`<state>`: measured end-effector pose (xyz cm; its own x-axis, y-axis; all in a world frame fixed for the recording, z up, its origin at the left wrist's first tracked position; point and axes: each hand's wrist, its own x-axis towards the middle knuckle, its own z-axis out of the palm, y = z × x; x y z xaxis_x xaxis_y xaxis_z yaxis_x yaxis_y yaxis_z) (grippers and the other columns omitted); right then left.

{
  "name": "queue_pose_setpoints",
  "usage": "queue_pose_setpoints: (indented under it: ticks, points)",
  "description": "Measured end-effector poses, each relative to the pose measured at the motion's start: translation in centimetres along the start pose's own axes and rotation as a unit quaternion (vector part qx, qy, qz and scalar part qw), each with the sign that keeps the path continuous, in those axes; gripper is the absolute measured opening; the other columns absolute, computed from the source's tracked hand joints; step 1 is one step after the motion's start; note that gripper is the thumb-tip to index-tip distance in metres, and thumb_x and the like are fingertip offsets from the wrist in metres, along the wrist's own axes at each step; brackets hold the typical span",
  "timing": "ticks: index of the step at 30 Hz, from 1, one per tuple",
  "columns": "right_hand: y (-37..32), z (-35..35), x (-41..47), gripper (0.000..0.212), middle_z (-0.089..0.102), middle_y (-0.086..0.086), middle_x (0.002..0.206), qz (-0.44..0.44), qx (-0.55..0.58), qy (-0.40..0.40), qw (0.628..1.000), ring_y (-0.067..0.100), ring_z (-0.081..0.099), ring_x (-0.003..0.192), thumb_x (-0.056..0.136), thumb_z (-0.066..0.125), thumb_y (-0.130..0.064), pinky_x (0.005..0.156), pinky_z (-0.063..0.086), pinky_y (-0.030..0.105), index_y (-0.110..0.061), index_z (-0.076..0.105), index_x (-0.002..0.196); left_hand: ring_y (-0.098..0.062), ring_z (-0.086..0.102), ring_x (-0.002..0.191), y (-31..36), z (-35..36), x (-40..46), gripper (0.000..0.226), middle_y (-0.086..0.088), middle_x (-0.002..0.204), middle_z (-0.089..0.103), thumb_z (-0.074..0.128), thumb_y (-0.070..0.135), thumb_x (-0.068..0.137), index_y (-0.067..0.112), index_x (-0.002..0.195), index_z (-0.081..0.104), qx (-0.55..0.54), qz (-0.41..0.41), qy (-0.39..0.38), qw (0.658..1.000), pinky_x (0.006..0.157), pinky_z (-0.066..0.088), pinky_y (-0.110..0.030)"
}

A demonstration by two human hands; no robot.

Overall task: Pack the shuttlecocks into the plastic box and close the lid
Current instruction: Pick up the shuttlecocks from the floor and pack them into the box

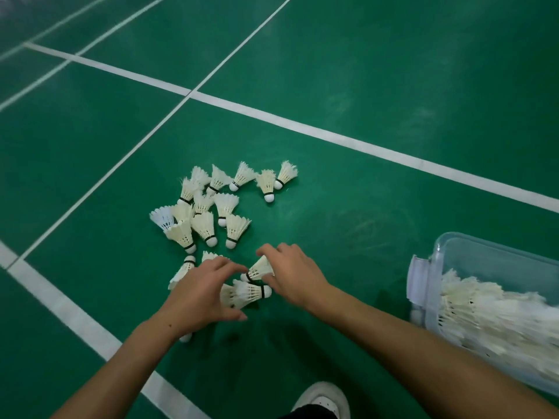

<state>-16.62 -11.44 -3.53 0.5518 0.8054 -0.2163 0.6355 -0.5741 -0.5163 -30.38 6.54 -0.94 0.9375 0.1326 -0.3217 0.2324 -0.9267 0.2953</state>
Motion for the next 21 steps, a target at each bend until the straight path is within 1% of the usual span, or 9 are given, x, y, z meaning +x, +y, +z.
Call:
queue_pose_setpoints:
  ticks: [3, 5, 7, 8, 10, 13, 15, 18, 21]
  points:
    - [-0.6, 1.5, 0.4, 0.049, 0.063, 0.013, 0.127, -0.014, -0.017, 0.007, 1.000, 0.035, 0.053, 0.118, 0.099, 0.063, -0.019, 0.090, 0.050, 0.046, -0.028, 0.046, 0.145, -0.014, 0.054, 0.124, -0.4, 1.4, -0.1, 0.095, 0.014, 0.139, 0.052, 0.083, 0.073, 0.063, 0.041, 0.146, 0.049, 0.070, 0.000, 0.008, 0.998, 0.097, 0.049, -0.035]
    - [-0.6, 2.2, 0.6, 0.047, 0.064, 0.011, 0.125, -0.021, -0.026, 0.007, 0.999, 0.035, 0.054, 0.117, 0.099, 0.062, -0.014, 0.089, 0.052, 0.046, -0.029, 0.049, 0.141, -0.018, 0.059, 0.117, -0.7, 2.5, 0.3, 0.089, 0.010, 0.132, 0.056, 0.085, 0.067, 0.064, 0.038, 0.142, 0.053, 0.119, 0.009, 0.023, 0.993, 0.091, 0.051, -0.038]
    - [-0.4, 2.5, 0.7, 0.042, 0.066, 0.009, 0.124, -0.022, -0.029, 0.008, 0.999, 0.034, 0.055, 0.115, 0.100, 0.061, -0.012, 0.087, 0.052, 0.045, -0.029, 0.053, 0.137, -0.019, 0.064, 0.107, -0.8, 3.5, 0.7, 0.083, 0.009, 0.123, 0.060, 0.087, 0.063, 0.062, 0.036, 0.135, 0.057, 0.153, 0.016, 0.039, 0.987, 0.082, 0.051, -0.038]
    - [-0.3, 2.5, 0.7, 0.040, 0.067, 0.007, 0.125, -0.022, -0.028, 0.011, 0.999, 0.034, 0.056, 0.115, 0.100, 0.061, -0.012, 0.086, 0.052, 0.045, -0.028, 0.055, 0.135, -0.019, 0.066, 0.103, -0.9, 4.0, 0.9, 0.080, 0.009, 0.119, 0.061, 0.087, 0.063, 0.062, 0.036, 0.132, 0.058, 0.164, 0.018, 0.044, 0.985, 0.077, 0.050, -0.038]
    - [0.1, 2.4, 0.6, 0.037, 0.069, 0.006, 0.124, -0.021, -0.027, 0.017, 0.999, 0.033, 0.056, 0.113, 0.099, 0.061, -0.013, 0.085, 0.052, 0.045, -0.027, 0.057, 0.133, -0.019, 0.069, 0.097, -0.8, 4.6, 1.3, 0.073, 0.009, 0.114, 0.064, 0.083, 0.066, 0.065, 0.036, 0.126, 0.057, 0.183, 0.023, 0.052, 0.982, 0.074, 0.046, -0.038]
    - [0.6, 2.0, 0.0, 0.032, 0.070, 0.006, 0.119, -0.022, -0.019, 0.035, 0.999, 0.033, 0.058, 0.108, 0.099, 0.061, -0.017, 0.083, 0.051, 0.046, -0.024, 0.059, 0.131, -0.022, 0.070, 0.082, -0.5, 5.2, 1.5, 0.062, 0.007, 0.103, 0.067, 0.078, 0.066, 0.072, 0.033, 0.120, 0.058, 0.219, 0.038, 0.057, 0.973, 0.073, 0.040, -0.040]
    - [0.9, 1.6, -0.4, 0.031, 0.068, 0.004, 0.118, -0.019, -0.018, 0.046, 0.999, 0.032, 0.057, 0.106, 0.099, 0.059, -0.015, 0.082, 0.051, 0.046, -0.024, 0.059, 0.129, -0.024, 0.068, 0.074, -0.3, 5.6, 1.6, 0.058, 0.005, 0.096, 0.065, 0.072, 0.066, 0.076, 0.030, 0.121, 0.060, 0.240, 0.045, 0.054, 0.968, 0.073, 0.037, -0.041]
    - [1.5, 0.9, -0.8, 0.033, 0.067, 0.003, 0.119, -0.006, -0.015, 0.062, 0.998, 0.031, 0.057, 0.107, 0.099, 0.056, -0.014, 0.084, 0.052, 0.045, -0.025, 0.058, 0.131, -0.026, 0.068, 0.070, 0.1, 6.2, 1.6, 0.052, 0.001, 0.091, 0.065, 0.069, 0.062, 0.083, 0.025, 0.119, 0.062, 0.271, 0.062, 0.050, 0.959, 0.078, 0.038, -0.045]
    - [1.9, -0.1, -1.6, 0.035, 0.067, 0.002, 0.119, 0.004, -0.017, 0.086, 0.996, 0.030, 0.058, 0.105, 0.099, 0.057, -0.013, 0.080, 0.050, 0.043, -0.024, 0.058, 0.132, -0.027, 0.068, 0.067, 0.5, 6.5, 1.6, 0.043, -0.002, 0.090, 0.066, 0.074, 0.054, 0.086, 0.021, 0.112, 0.064, 0.286, 0.064, 0.056, 0.954, 0.079, 0.038, -0.045]
